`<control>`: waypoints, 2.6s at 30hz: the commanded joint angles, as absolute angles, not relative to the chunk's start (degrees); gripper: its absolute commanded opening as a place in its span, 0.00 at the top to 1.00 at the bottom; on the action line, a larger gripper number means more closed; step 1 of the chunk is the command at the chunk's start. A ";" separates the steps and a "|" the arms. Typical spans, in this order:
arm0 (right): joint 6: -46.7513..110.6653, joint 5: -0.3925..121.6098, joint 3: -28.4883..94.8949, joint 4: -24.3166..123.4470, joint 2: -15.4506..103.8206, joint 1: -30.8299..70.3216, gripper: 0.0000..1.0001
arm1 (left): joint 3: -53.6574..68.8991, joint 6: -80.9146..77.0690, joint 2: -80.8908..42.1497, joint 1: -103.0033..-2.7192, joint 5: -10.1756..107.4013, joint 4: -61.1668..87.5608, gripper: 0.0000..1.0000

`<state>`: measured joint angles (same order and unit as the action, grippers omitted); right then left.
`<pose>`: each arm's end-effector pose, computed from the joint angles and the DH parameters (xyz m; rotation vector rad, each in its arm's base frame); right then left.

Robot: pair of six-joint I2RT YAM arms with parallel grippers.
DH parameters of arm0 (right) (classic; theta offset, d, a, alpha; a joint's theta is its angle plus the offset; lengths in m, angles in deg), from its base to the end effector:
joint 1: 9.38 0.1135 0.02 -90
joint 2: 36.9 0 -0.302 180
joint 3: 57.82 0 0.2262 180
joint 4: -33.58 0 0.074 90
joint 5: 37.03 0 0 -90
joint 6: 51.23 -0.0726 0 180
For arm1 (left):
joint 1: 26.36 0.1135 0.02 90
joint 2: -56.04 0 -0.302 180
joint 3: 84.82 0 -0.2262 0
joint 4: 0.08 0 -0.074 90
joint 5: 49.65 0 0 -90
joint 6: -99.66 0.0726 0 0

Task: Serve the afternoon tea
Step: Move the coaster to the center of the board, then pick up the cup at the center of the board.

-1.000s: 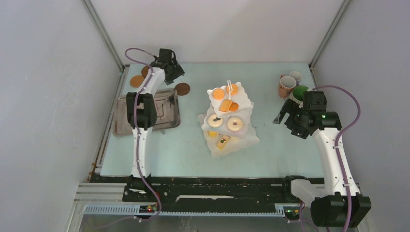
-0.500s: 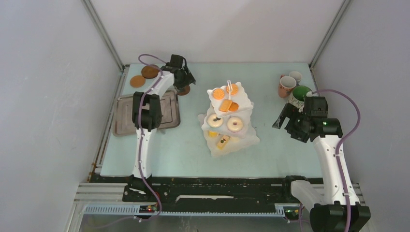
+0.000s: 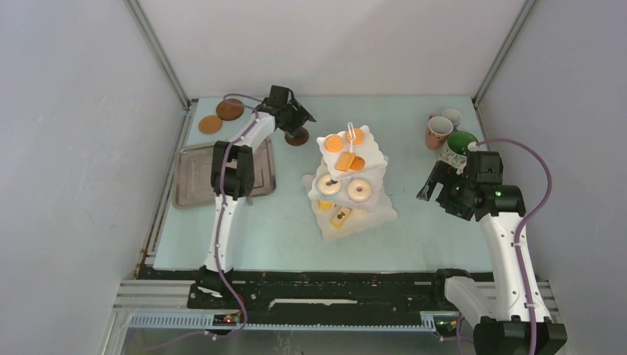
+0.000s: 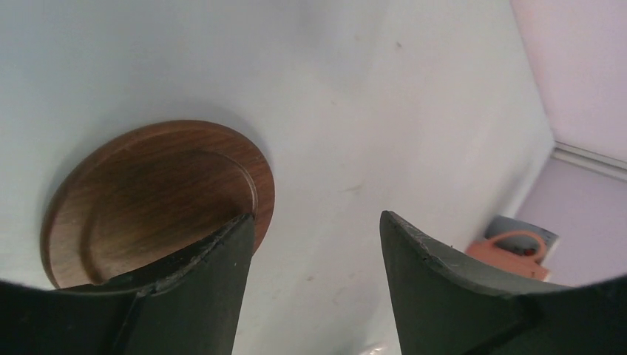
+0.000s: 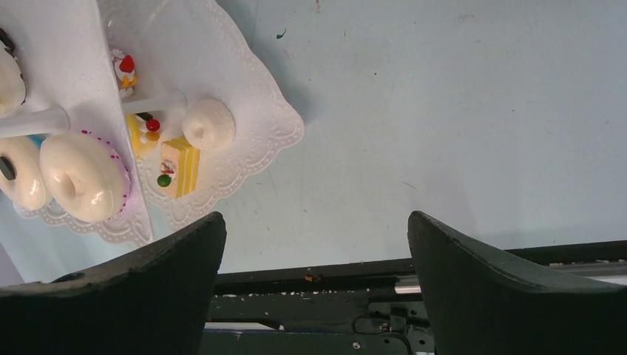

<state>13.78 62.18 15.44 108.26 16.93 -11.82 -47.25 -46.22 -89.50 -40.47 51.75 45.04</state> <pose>0.1385 0.0057 0.3129 0.5431 2.4970 0.3581 0.5702 -0.1581 0.1638 -0.8176 2.4151 -0.7659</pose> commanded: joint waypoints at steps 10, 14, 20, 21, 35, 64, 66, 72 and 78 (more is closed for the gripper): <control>14.80 62.09 15.58 107.07 16.80 -11.32 0.04 | -42.39 -56.81 -89.79 -48.17 62.41 39.03 0.28; 14.54 62.47 15.58 106.36 17.37 -11.41 0.04 | -45.01 -57.42 -90.82 -48.62 63.63 37.81 0.27; 14.50 62.27 15.77 106.56 18.12 -11.58 0.04 | -47.52 -58.08 -90.97 -48.24 64.91 36.98 0.26; 14.52 61.78 15.94 106.73 18.16 -11.58 0.04 | -47.48 -58.10 -90.34 -48.27 65.02 36.74 0.25; 14.84 59.91 27.27 107.96 25.06 -11.31 0.02 | -47.56 -42.22 -69.56 -41.86 60.55 50.96 0.14; 2.52 51.70 51.46 102.75 57.03 -22.12 0.10 | -8.53 -5.89 -23.63 -38.36 52.54 67.69 0.15; 6.54 50.77 54.73 102.55 59.87 -21.90 0.13 | -7.64 -6.02 -23.92 -38.19 52.79 67.49 0.16; 17.16 48.63 59.13 93.10 65.41 -20.89 0.23 | -7.09 -6.22 -25.62 -37.56 49.74 68.31 0.16; 24.99 51.16 69.14 93.74 75.08 -20.48 0.29 | -4.91 -5.53 -24.32 -36.92 46.65 72.06 0.17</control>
<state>16.86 50.53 62.95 96.34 70.41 -20.95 -6.21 -7.69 -26.16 -37.69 50.20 70.24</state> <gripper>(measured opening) 0.722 0.832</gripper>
